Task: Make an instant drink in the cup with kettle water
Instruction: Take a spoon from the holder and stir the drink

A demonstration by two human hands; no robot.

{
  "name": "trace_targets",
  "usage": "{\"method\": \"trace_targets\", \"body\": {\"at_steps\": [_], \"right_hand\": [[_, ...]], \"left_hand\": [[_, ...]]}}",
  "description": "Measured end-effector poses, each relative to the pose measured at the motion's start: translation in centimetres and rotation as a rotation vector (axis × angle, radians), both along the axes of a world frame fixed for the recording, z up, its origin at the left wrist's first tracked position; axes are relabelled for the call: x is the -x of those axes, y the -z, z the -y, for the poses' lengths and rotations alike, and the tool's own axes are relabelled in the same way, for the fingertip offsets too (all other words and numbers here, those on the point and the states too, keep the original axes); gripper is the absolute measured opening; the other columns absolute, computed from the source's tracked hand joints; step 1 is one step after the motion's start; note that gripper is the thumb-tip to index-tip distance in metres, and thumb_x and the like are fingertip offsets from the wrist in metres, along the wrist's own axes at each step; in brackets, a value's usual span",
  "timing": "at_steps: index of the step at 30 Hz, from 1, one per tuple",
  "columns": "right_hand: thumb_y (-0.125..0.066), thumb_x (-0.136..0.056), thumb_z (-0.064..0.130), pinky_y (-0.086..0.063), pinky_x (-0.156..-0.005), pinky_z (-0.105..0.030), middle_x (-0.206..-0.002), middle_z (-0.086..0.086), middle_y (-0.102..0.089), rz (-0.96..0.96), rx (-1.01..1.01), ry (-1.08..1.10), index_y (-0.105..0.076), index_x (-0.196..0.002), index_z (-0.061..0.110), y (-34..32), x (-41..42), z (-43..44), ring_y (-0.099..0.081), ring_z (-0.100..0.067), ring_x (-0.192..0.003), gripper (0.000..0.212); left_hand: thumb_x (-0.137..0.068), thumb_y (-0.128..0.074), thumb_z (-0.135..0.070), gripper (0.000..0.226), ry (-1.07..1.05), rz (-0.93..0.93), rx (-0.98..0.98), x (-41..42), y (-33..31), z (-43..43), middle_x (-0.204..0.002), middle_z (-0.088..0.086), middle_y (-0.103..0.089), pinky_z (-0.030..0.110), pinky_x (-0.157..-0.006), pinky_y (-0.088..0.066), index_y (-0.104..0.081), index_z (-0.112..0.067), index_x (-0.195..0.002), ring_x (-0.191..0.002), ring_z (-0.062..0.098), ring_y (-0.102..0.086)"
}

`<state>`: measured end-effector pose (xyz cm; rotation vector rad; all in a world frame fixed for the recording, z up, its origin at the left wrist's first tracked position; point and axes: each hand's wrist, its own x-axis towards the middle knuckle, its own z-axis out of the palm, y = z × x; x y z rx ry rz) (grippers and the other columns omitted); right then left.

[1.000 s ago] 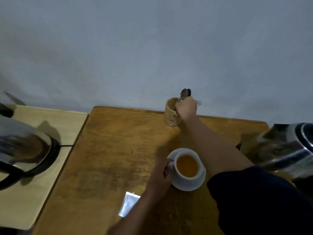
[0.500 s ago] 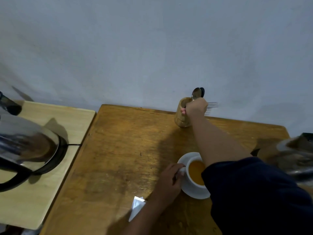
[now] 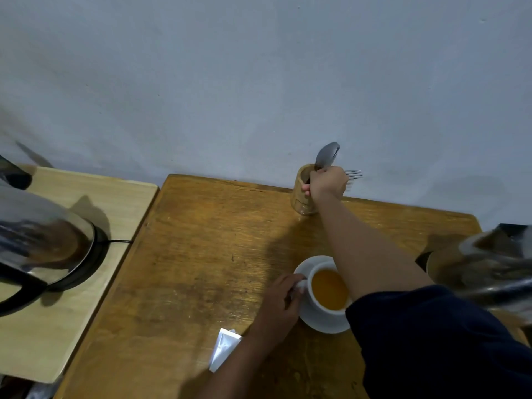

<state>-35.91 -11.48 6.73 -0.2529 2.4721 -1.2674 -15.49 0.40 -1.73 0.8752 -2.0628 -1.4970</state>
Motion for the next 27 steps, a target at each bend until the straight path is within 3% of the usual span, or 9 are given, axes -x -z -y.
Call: {"method": "trace_targets", "body": {"at_steps": [2,5,8,15,21,24,27], "right_hand": [[-0.055,-0.091,0.013,-0.061,-0.061,-0.032,-0.068,-0.009,-0.070,-0.032,0.015,-0.020,-0.059,-0.074,0.013,-0.1,-0.3,-0.3,-0.060,-0.012,-0.043,0.017],[-0.056,-0.090,0.011,-0.061,-0.060,-0.035,-0.072,-0.011,-0.070,-0.046,0.048,-0.047,-0.057,-0.079,0.012,-0.1,-0.7,-0.6,-0.066,-0.016,-0.050,0.011],[-0.060,-0.088,0.013,-0.061,-0.065,-0.035,-0.061,-0.001,-0.064,-0.042,0.062,-0.073,-0.058,-0.082,0.013,-0.2,-0.9,-0.9,-0.069,-0.015,-0.056,0.007],[-0.071,-0.081,0.019,-0.051,-0.057,-0.019,-0.070,0.001,-0.064,-0.075,0.118,-0.085,-0.066,-0.075,0.013,-0.9,-1.1,-1.3,-0.059,-0.005,-0.054,0.010],[-0.067,-0.084,0.018,-0.051,-0.060,-0.021,-0.080,-0.007,-0.069,-0.166,0.204,-0.106,-0.065,-0.077,0.014,-2.5,-1.1,-2.0,-0.066,-0.020,-0.076,0.009],[-0.066,-0.085,0.023,-0.055,-0.069,-0.029,-0.078,-0.003,-0.067,-0.210,0.292,-0.112,-0.067,-0.082,0.012,-4.9,-0.7,-2.9,-0.064,-0.018,-0.075,0.011],[-0.063,-0.085,0.035,-0.046,-0.061,-0.024,-0.077,0.007,-0.065,-0.347,0.300,-0.136,-0.069,-0.088,0.019,-8.3,-0.2,-4.5,-0.061,-0.013,-0.074,0.017]], "left_hand": [[-0.094,-0.046,-0.026,0.022,0.001,0.001,0.000,0.0,0.1,-0.1,-0.105,-0.003,-0.062,0.024,-0.084,-0.051,-0.061,-0.023,-0.110,-0.099,0.006,-0.058],[-0.094,-0.046,-0.025,0.023,-0.020,0.003,-0.008,-0.1,0.2,-0.1,-0.108,-0.004,-0.062,0.024,-0.086,-0.050,-0.060,-0.022,-0.112,-0.101,0.004,-0.057],[-0.094,-0.046,-0.026,0.023,-0.032,0.005,-0.005,-0.1,0.2,-0.2,-0.109,-0.005,-0.062,0.024,-0.087,-0.050,-0.060,-0.024,-0.112,-0.102,0.004,-0.057],[-0.094,-0.045,-0.028,0.022,-0.028,-0.011,0.007,0.0,0.3,-0.2,-0.107,-0.002,-0.063,0.026,-0.085,-0.050,-0.061,-0.025,-0.110,-0.099,0.005,-0.058],[-0.094,-0.046,-0.026,0.020,-0.014,-0.006,-0.017,0.0,0.1,-0.2,-0.107,-0.003,-0.062,0.016,-0.084,-0.047,-0.060,-0.026,-0.109,-0.100,0.003,-0.056],[-0.094,-0.047,-0.024,0.020,-0.013,0.007,-0.034,0.0,-0.2,-0.3,-0.106,-0.006,-0.061,0.010,-0.081,-0.044,-0.060,-0.026,-0.109,-0.100,0.001,-0.056],[-0.093,-0.048,-0.021,0.018,-0.011,0.023,-0.064,0.2,-0.5,-0.4,-0.102,-0.007,-0.062,0.008,-0.076,-0.043,-0.060,-0.024,-0.106,-0.096,0.000,-0.057]]}}
